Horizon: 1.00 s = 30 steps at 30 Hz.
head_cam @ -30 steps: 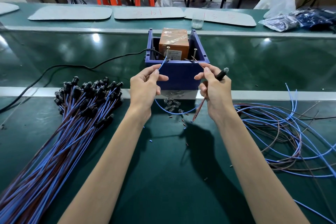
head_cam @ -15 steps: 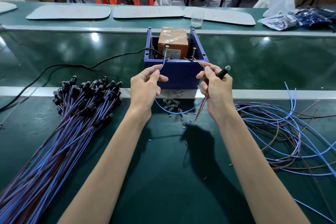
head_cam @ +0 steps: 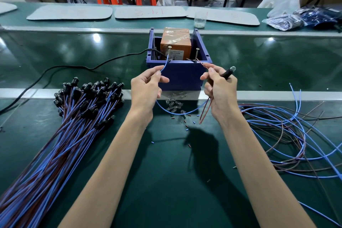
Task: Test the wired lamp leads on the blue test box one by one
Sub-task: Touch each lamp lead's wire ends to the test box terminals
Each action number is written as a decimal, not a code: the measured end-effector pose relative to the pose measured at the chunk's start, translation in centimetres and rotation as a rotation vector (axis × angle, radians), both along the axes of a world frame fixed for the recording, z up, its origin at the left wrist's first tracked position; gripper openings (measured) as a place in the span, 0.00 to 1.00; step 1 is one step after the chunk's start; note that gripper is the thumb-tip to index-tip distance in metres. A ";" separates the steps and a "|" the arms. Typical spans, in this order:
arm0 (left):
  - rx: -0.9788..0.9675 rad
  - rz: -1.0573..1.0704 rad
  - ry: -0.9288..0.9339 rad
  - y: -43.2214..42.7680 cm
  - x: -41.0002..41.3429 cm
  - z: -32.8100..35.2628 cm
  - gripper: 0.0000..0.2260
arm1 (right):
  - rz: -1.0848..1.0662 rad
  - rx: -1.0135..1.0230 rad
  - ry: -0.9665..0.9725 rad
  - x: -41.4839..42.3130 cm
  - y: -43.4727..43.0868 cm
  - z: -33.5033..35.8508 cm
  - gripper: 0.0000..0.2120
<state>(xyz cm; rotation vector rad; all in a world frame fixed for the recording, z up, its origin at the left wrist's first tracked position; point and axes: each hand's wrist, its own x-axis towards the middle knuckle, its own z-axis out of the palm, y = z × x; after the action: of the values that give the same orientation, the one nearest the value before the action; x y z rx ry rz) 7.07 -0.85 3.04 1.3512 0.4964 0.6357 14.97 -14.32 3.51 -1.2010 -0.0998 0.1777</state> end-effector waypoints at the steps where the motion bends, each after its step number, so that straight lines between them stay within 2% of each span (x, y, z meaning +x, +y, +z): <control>1: 0.001 0.001 0.000 0.0 0.0 0.0 0.10 | 0.000 0.001 0.001 0.0 0.0 0.0 0.11; 30: 0.006 0.007 0.019 0.1 -0.5 0.2 0.10 | -0.003 -0.005 -0.010 -0.3 -0.2 0.1 0.11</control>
<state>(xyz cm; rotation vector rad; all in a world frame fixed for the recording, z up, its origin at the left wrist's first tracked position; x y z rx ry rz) 6.58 -0.77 3.22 1.3624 0.5151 0.6315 14.71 -14.49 3.61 -1.2071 -0.1063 0.1699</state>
